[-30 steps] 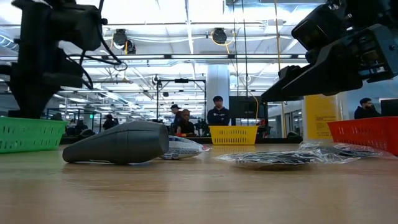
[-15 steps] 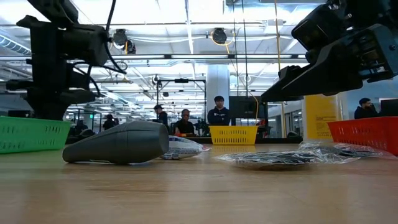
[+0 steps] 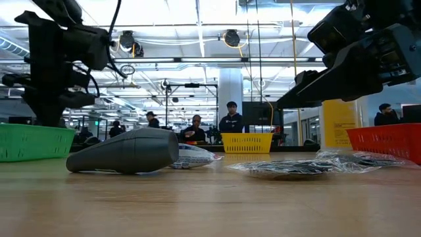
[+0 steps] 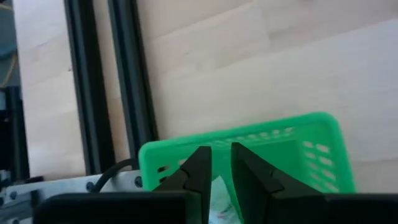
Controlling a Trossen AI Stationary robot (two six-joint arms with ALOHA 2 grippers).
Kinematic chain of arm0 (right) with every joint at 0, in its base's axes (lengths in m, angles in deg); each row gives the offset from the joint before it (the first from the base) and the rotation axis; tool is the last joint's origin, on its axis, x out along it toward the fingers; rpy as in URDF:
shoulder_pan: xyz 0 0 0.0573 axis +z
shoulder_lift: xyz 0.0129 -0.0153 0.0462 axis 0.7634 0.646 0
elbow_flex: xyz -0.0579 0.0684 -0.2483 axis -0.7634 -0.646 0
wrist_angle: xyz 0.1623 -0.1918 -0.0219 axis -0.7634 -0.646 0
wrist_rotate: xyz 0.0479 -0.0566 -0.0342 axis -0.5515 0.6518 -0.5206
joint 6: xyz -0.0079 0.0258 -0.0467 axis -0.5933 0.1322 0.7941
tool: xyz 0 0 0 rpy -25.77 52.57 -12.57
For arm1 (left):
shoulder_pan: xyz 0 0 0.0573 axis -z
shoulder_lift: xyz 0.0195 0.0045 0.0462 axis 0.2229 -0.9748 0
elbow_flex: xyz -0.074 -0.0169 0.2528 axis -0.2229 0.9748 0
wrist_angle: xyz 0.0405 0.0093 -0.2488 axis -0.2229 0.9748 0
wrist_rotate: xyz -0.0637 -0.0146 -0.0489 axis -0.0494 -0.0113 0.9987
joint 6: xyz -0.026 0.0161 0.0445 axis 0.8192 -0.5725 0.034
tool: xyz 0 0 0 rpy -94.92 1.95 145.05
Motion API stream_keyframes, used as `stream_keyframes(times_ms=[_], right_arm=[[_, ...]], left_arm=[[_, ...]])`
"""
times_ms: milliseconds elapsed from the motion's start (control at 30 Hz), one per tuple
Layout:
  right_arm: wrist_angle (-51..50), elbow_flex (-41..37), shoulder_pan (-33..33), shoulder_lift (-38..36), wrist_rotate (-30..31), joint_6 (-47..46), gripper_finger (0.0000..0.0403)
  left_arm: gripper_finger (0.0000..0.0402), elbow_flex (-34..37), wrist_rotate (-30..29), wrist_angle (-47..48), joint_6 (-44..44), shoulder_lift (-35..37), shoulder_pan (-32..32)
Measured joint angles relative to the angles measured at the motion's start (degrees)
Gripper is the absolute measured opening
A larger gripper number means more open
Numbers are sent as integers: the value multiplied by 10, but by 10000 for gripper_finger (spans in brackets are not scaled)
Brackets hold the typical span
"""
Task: Pick & Place Travel size toiletries
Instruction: Adjust the green bin, then put the white toothpaste into the green bin
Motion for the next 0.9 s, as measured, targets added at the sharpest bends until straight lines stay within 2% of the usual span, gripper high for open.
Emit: stream_keyframes(times_ms=[200,333,533,900], right_arm=[[1,0,-6,0,0,14,293],[1,0,-9,0,0,5,293],[5,0,-9,0,0,2,293],[19,0,-10,0,0,2,293]], left_arm=[[63,-23,-24,-19,-4,42,37],[63,-28,-35,-105,-38,59,74],[63,-28,-43,-325,-177,57,126],[63,-28,-55,-772,-501,-29,204]])
